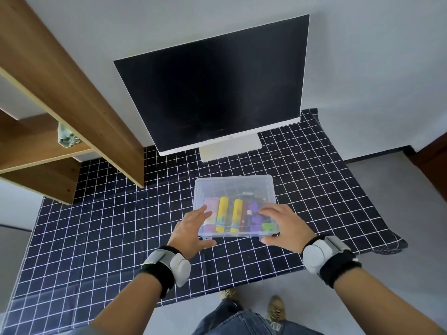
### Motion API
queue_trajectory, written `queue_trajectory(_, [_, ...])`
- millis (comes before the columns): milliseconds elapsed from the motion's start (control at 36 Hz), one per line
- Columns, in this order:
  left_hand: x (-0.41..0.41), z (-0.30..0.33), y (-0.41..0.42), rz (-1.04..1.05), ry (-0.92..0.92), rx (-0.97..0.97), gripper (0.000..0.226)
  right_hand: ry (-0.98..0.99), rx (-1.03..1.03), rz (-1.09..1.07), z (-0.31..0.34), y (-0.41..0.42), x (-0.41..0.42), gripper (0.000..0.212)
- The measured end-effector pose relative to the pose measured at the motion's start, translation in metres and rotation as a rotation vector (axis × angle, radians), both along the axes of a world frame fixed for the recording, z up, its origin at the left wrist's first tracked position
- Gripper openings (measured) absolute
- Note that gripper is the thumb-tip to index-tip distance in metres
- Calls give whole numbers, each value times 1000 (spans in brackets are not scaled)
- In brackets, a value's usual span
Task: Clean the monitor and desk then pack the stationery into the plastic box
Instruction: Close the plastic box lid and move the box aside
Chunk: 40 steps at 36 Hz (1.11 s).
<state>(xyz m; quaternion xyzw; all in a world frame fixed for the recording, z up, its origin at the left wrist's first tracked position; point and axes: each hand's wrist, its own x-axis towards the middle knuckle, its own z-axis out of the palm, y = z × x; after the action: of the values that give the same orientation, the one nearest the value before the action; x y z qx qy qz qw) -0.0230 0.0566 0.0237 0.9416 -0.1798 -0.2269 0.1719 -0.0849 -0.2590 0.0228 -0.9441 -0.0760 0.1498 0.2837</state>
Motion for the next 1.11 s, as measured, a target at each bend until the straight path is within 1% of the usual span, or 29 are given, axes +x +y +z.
queue_trajectory(111, [-1, -1, -3, -3, -31, 39, 88, -63, -34, -11, -6, 6, 0, 71])
queue_trajectory(306, [-3, -13, -7, 51, -133, -18, 75, -134, -43, -36, -16, 14, -2, 61])
queue_trajectory(444, [-7, -23, -8, 58, -183, -16, 70, -155, -55, -23, -23, 17, -3, 60])
queue_trajectory(556, [-6, -20, -9, 43, -184, -19, 73, -163, -69, -34, -17, 17, -5, 59])
queue_trajectory(611, [-5, -17, -10, 57, -139, -14, 82, -131, -23, -60, -12, 16, -5, 61])
queue_trajectory(667, [-4, -14, -13, 138, -96, -53, 98, -99, 110, -139, -5, 17, -4, 71])
queue_trajectory(722, [-3, -10, -17, 315, -52, -149, 107, -51, 208, -284, -1, 17, -2, 85])
queue_trajectory(778, [0, -7, -21, 520, 65, -276, 105, 57, 248, -429, 0, 16, 0, 95])
queue_trajectory(806, [2, -5, -22, 612, 147, -343, 102, 140, 269, -477, 3, 16, 3, 99])
queue_trajectory(861, [7, -3, -26, 721, 315, -437, 95, 305, 342, -546, 6, 15, 6, 103])
queue_trajectory(889, [9, -4, -29, 741, 380, -466, 87, 373, 383, -553, 6, 15, 6, 93])
queue_trajectory(917, [9, -3, -31, 766, 406, -490, 74, 407, 410, -552, 7, 16, 5, 70])
queue_trajectory(944, [10, 2, -33, 795, 420, -528, 60, 432, 460, -544, 8, 17, 4, 43])
queue_trajectory(972, [11, 3, -35, 833, 447, -560, 51, 439, 479, -530, 6, 19, 3, 21])
queue_trajectory(1000, [12, 5, -35, 855, 444, -578, 54, 426, 506, -507, 11, 22, 2, 12])
queue_trajectory(1056, [9, 11, -37, 875, 465, -581, 63, 400, 564, -495, 24, 27, 0, 25])
queue_trajectory(1111, [7, 11, -33, 896, 459, -605, 62, 372, 578, -480, 35, 31, -5, 33])
